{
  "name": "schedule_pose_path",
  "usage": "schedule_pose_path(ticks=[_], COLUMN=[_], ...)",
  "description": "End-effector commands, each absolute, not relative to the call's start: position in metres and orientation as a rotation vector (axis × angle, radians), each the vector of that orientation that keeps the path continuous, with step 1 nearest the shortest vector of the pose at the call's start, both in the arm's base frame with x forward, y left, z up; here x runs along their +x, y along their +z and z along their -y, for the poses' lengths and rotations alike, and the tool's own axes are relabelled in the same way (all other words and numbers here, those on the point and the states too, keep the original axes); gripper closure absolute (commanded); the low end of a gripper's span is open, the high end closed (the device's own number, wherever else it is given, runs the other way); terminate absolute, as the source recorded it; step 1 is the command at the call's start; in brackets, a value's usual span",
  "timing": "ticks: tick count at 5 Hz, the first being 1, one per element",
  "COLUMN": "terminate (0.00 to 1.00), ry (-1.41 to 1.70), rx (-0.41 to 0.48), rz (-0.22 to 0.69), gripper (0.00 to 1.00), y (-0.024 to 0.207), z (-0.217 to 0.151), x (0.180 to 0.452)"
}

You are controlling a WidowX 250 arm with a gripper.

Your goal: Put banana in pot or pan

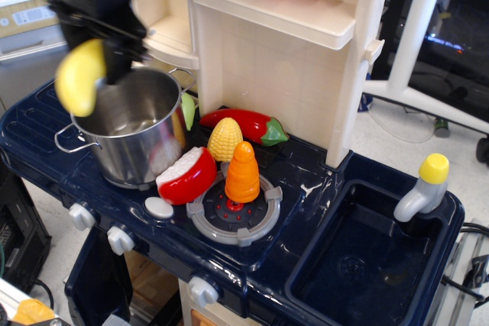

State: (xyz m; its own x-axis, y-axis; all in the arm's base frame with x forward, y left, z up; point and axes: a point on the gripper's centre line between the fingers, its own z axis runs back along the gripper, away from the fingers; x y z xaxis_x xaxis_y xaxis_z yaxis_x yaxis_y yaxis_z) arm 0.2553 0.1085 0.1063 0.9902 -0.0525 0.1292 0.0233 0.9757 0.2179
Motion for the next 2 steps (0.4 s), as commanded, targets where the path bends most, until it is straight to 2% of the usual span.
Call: schedule_pose_path(ticks=[1, 2], terminate=[0.00, 1.00], ry=[-0.047, -0.047], rx=[0.172, 0.172], rz=[0.285, 0.285], gripper=[0.00, 0.00], y=[0.1105, 0.1105], z=[-0.1079, -0.1079], x=[0.2720, 0.2720])
